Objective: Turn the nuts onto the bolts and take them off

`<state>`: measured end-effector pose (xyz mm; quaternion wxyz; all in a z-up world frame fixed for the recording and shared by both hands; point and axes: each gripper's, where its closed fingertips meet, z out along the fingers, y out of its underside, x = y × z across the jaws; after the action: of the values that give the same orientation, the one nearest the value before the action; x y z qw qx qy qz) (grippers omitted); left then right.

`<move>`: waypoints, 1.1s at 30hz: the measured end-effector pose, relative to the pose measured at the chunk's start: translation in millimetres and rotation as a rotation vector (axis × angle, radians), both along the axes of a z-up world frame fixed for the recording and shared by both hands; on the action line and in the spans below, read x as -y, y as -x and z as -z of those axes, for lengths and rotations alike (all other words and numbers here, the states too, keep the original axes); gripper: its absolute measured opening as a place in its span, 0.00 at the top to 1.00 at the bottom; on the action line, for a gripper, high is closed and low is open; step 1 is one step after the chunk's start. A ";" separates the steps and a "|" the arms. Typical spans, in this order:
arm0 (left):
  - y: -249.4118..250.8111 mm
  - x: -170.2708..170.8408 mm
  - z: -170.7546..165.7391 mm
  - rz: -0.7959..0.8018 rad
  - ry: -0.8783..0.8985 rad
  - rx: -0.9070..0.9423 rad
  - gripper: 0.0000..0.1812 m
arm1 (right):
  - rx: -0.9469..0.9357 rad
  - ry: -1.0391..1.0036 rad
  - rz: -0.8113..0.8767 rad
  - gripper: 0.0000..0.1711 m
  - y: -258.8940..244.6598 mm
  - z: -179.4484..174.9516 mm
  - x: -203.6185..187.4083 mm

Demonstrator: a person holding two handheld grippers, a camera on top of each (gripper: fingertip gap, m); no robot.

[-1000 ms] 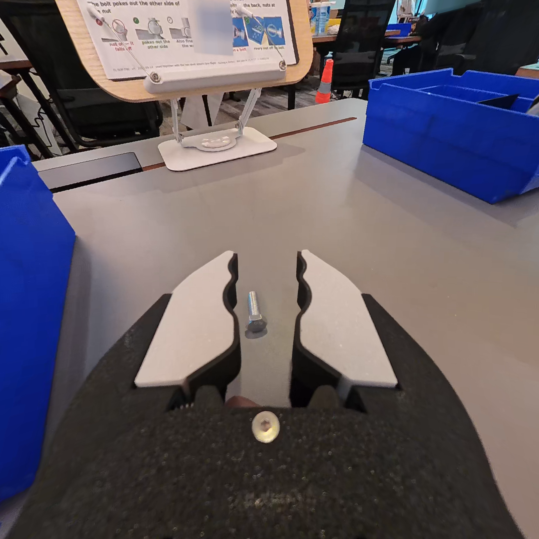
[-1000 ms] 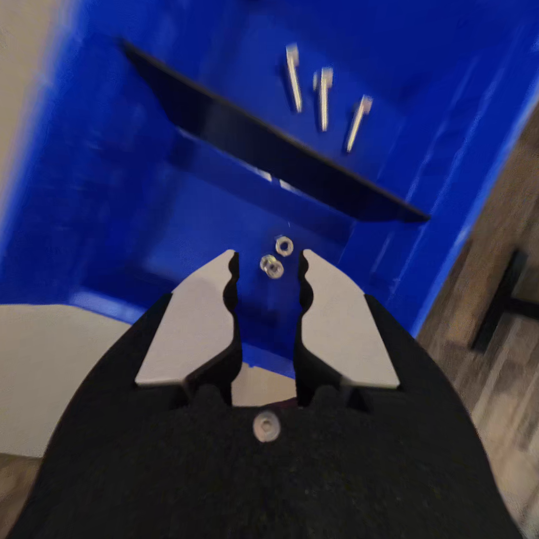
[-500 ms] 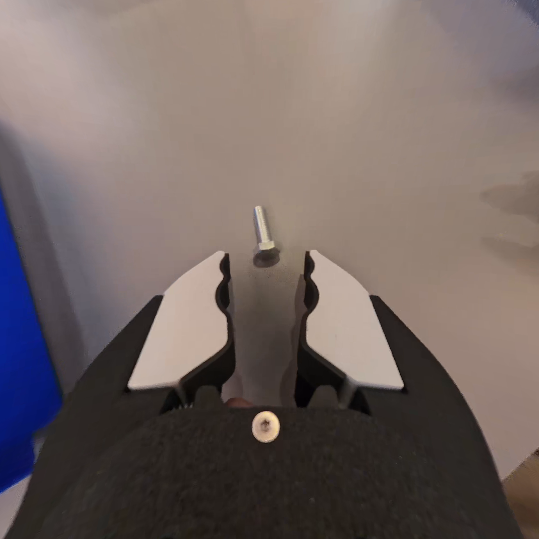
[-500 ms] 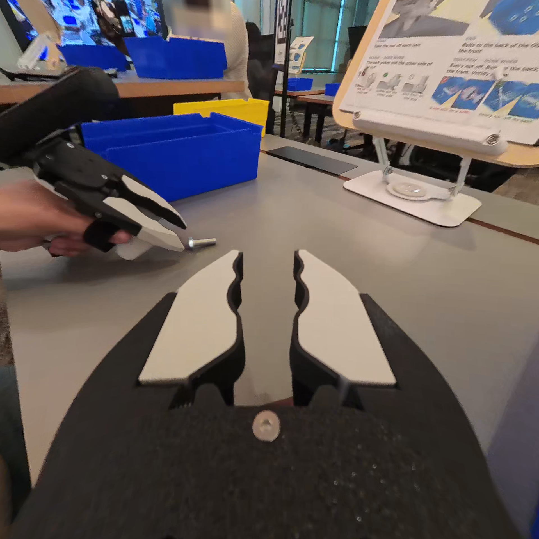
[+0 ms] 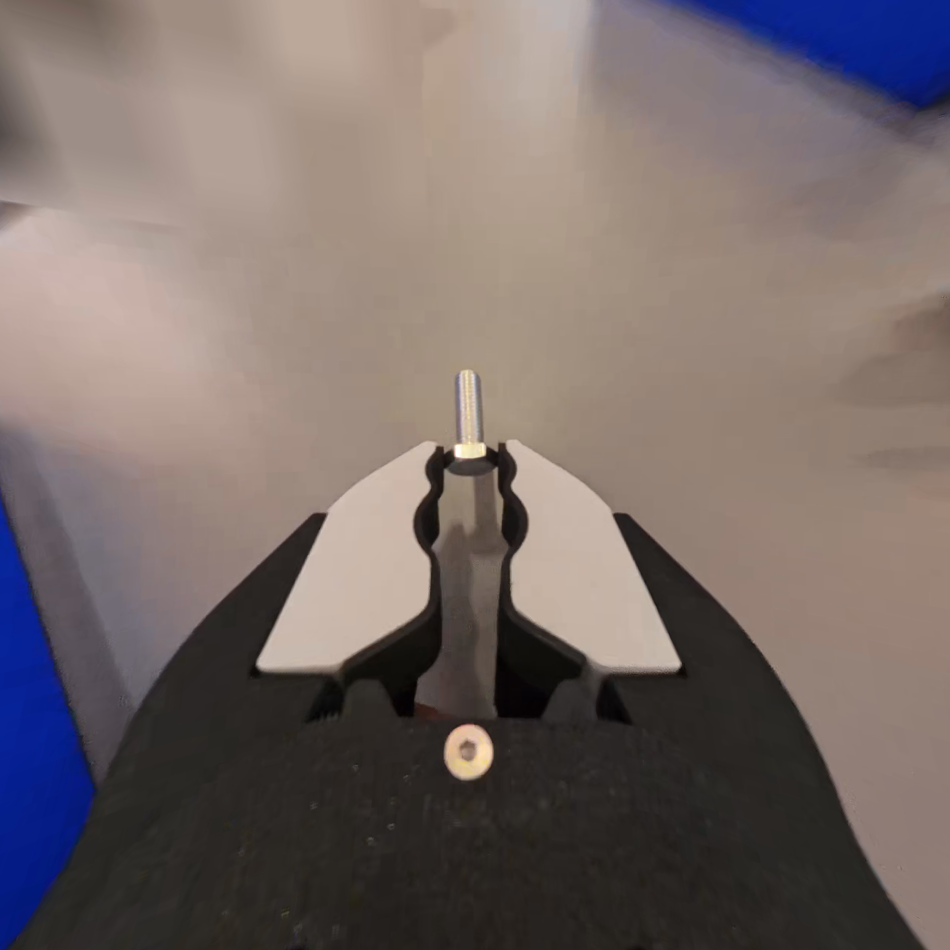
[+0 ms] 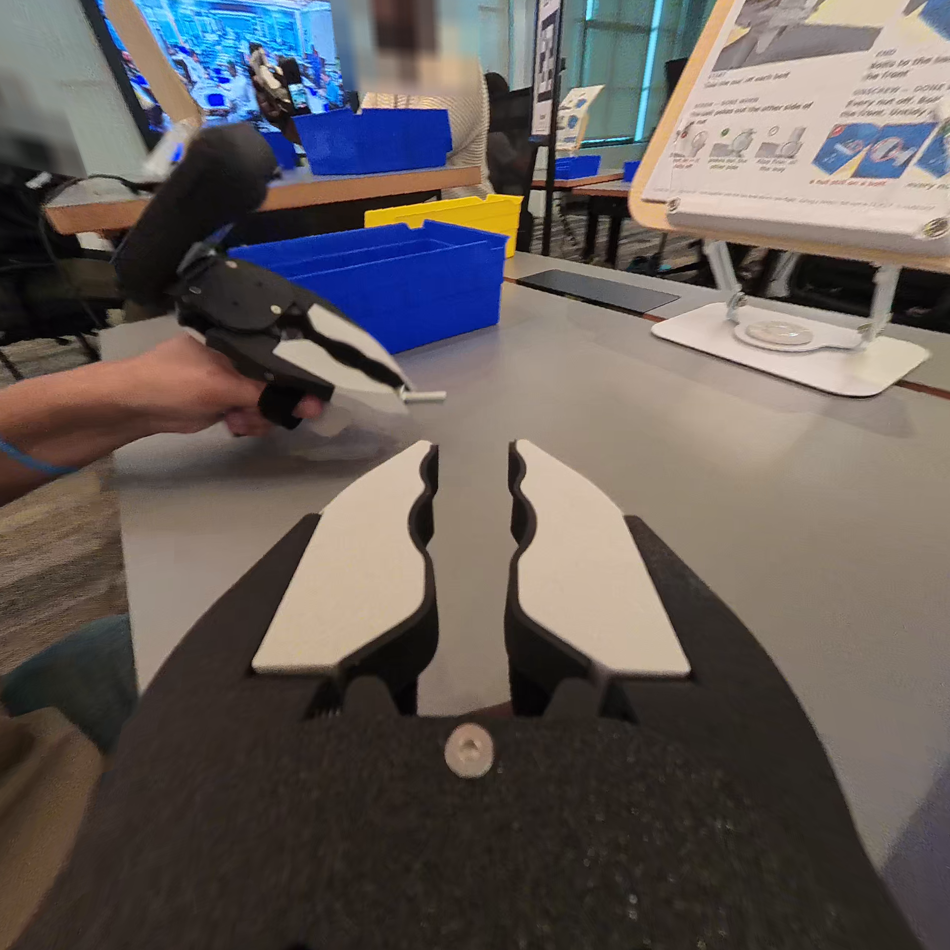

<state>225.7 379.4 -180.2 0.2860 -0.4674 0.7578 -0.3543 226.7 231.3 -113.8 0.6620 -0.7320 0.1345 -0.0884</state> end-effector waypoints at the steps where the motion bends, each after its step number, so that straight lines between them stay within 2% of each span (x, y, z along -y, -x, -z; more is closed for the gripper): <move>1: 0.3 11.6 -17.3 0.085 -0.012 0.090 0.89 | -0.030 -0.011 -0.036 0.85 2.9 -0.6 -0.6; 4: 10.8 41.4 -57.2 0.319 -0.070 0.291 0.89 | -0.131 -0.075 -0.196 0.83 18.4 -7.1 -3.3; 6: 19.6 55.1 -61.6 0.452 -0.103 0.283 0.89 | -0.113 -0.069 -0.259 0.80 25.6 -9.8 -4.1; 9: 33.1 70.4 -58.5 0.620 -0.171 0.222 0.89 | 0.015 -0.012 -0.331 0.81 36.5 -13.4 -10.0; 13: 44.6 85.4 -58.3 0.754 -0.255 0.163 0.89 | 0.125 0.117 -0.398 0.82 41.5 -5.6 -28.7; 17: 45.8 90.9 -61.5 0.804 -0.305 0.139 0.89 | 0.169 0.245 -0.475 0.83 47.4 4.6 -41.6; 23: 43.6 86.0 -45.5 0.838 -0.419 0.057 0.89 | 0.329 0.454 -0.471 0.84 44.5 20.6 -50.6; 26: 43.8 87.9 -39.2 0.847 -0.422 0.016 0.89 | 0.384 0.541 -0.460 0.83 41.5 30.8 -55.5; 27: 42.9 88.7 -37.6 0.846 -0.430 0.012 0.89 | 0.401 0.567 -0.455 0.84 40.2 34.1 -57.1; 29: 41.2 89.4 -32.0 0.839 -0.461 -0.013 0.89 | 0.433 0.618 -0.444 0.94 38.3 40.3 -60.2; 33: 36.7 92.6 -30.6 0.815 -0.450 -0.006 0.89 | 0.516 0.718 -0.396 0.94 29.7 48.4 -61.3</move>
<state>189.0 286.8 -149.6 0.2156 -0.0589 0.9386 -0.2630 196.9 292.6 -162.2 0.3831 -0.8801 -0.2150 -0.1801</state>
